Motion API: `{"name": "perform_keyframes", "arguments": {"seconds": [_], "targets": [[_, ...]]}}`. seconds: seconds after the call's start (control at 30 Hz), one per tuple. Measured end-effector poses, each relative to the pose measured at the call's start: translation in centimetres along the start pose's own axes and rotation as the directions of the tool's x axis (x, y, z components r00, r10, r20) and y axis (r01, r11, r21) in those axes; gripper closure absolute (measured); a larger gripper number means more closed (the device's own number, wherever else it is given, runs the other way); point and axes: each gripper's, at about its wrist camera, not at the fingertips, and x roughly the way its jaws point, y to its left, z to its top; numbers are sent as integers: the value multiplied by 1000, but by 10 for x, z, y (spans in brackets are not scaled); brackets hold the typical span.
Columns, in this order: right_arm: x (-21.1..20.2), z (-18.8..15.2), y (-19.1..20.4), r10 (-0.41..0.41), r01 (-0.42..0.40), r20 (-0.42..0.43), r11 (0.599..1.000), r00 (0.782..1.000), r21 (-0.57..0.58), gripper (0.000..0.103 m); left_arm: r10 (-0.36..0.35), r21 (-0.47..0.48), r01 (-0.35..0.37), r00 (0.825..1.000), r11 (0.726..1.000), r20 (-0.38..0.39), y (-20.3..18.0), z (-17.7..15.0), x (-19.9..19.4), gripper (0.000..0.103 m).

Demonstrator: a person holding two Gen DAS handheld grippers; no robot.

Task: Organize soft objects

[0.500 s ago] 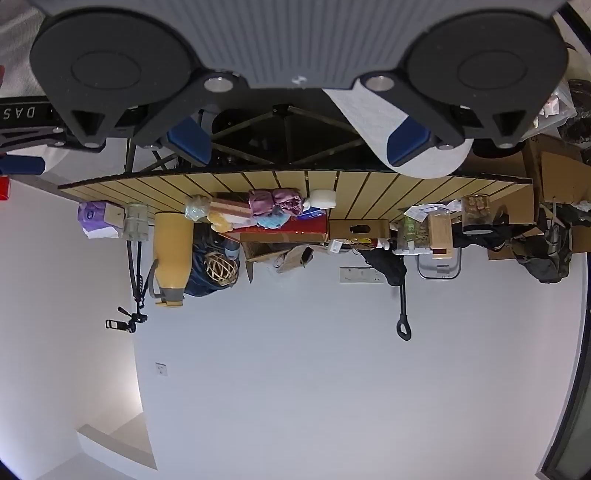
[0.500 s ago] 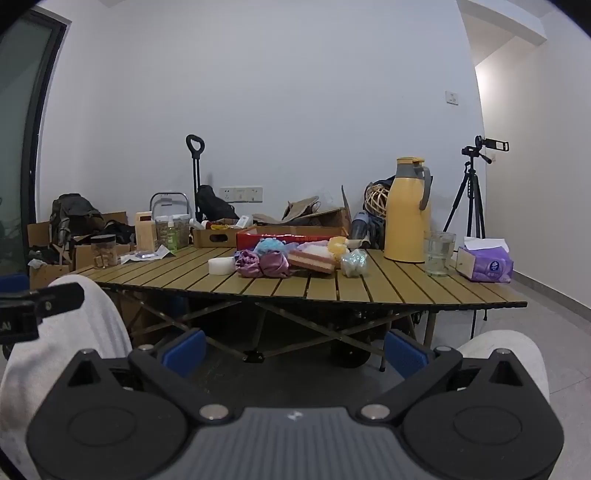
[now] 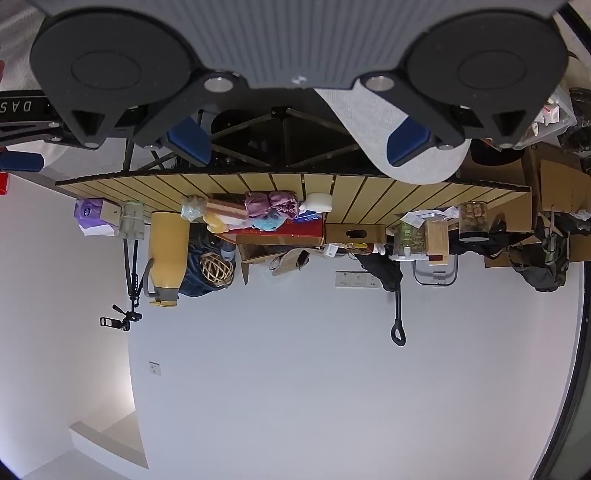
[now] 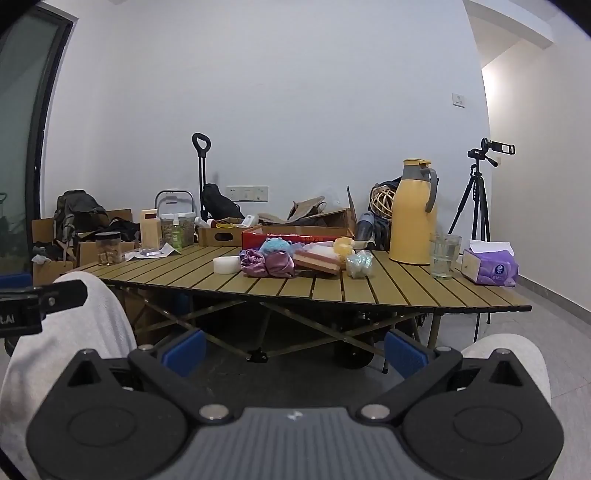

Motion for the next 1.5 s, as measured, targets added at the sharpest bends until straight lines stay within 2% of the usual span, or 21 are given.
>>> {"name": "perform_keyframes", "arguments": {"seconds": [1.5], "targets": [[2, 4, 0, -14, 14, 13, 1000, 1000, -5, 0, -9, 3, 9, 1000, 1000, 2, -3, 6, 5, 0]]}}
